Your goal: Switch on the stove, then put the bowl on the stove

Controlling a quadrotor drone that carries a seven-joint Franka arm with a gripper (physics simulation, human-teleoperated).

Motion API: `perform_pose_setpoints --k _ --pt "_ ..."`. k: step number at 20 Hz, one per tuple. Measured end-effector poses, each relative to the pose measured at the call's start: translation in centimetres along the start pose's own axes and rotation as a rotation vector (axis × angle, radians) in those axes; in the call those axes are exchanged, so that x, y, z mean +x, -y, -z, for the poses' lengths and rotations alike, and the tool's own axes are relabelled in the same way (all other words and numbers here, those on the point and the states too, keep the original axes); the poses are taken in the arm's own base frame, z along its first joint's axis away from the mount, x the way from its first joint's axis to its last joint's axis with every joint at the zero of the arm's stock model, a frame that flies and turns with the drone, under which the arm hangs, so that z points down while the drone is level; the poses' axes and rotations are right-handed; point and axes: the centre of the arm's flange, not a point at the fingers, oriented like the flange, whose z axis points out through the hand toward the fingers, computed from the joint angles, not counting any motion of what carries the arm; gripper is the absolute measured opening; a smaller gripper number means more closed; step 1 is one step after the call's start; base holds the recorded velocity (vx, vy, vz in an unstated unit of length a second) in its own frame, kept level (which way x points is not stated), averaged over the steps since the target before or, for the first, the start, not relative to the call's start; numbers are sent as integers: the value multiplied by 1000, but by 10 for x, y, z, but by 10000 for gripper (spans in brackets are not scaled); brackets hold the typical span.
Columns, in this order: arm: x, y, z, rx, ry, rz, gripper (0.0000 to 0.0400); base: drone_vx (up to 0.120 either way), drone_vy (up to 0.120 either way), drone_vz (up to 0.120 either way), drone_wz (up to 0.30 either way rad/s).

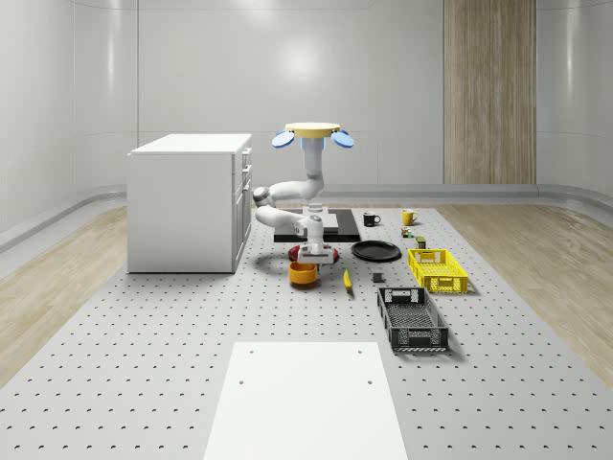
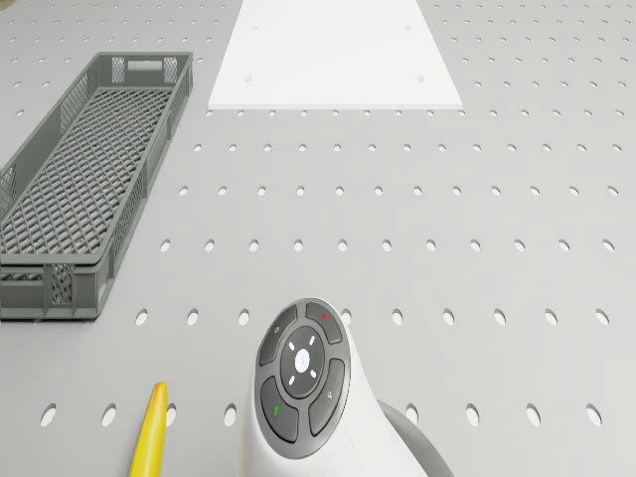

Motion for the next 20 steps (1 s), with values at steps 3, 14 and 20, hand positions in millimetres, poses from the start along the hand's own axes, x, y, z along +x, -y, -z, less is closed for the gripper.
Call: perform_pose_setpoints --k 3,14,20 --pt "0 0 7 0 0 0 102 -120 120 120 0" --pt "0 0 14 0 0 0 100 -120 120 120 0" --pt "0 0 15 0 0 0 100 -120 53 53 0"
